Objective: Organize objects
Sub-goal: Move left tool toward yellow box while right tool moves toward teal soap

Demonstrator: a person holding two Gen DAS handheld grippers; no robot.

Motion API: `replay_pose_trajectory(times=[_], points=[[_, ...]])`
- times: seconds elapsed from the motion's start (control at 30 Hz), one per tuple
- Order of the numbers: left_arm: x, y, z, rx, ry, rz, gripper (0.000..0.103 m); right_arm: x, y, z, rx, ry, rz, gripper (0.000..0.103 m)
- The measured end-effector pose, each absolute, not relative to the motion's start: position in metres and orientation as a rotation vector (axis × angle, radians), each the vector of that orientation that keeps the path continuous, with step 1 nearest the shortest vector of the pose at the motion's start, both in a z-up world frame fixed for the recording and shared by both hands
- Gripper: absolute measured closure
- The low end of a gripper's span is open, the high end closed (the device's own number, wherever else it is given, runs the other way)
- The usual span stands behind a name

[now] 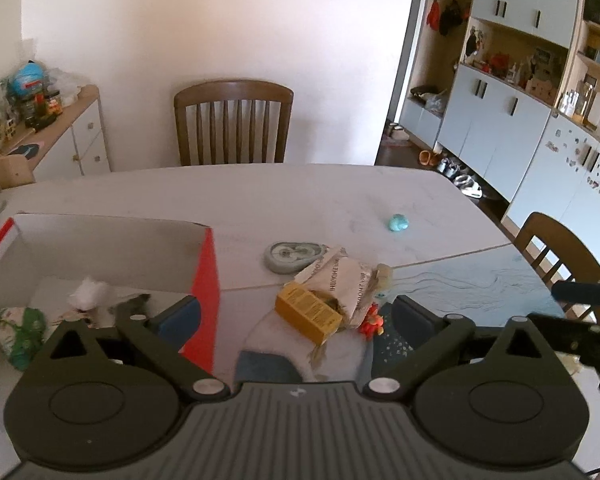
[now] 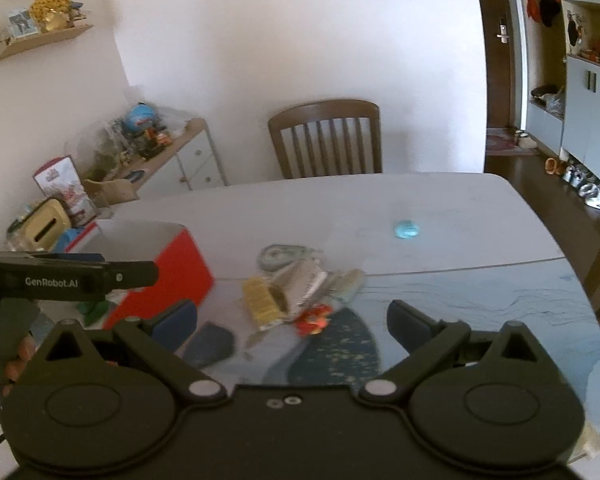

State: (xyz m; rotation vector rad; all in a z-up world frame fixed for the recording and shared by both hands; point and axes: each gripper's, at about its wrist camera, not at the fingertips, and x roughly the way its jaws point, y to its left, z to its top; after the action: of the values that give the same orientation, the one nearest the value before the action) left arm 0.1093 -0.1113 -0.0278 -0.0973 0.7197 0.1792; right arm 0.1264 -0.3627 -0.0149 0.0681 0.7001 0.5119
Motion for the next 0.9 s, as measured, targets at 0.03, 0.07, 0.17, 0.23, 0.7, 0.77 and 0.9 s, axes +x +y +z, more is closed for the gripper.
replay_pose_trajectory(times=[0.03,0.07,0.17,0.23,0.7,0.77,0.9], points=[[0.114,-0.115,-0.033,-0.091,0.727,0.185,0.001,0.131,-0.366,-0.017,0.062,0.704,0.504,0.002],[0.120,-0.119,-0.039,-0.083,0.736,0.193,0.001,0.136,-0.370,-0.019,0.054,0.705,0.496,0.002],[0.133,-0.127,-0.056,-0.069,0.752,0.225,0.001,0.153,-0.379,-0.027,0.030,0.711,0.468,0.002],[0.144,-0.129,-0.067,-0.075,0.763,0.251,0.001,0.165,-0.383,-0.033,0.024,0.715,0.450,0.002],[0.201,-0.141,-0.126,-0.061,0.803,0.488,0.001,0.251,-0.397,-0.068,-0.014,0.744,0.401,0.004],[0.208,-0.141,-0.133,-0.060,0.806,0.524,0.001,0.265,-0.399,-0.072,-0.018,0.747,0.399,0.004],[0.215,-0.137,-0.141,-0.074,0.809,0.578,0.001,0.296,-0.397,-0.083,-0.025,0.753,0.386,0.006]])
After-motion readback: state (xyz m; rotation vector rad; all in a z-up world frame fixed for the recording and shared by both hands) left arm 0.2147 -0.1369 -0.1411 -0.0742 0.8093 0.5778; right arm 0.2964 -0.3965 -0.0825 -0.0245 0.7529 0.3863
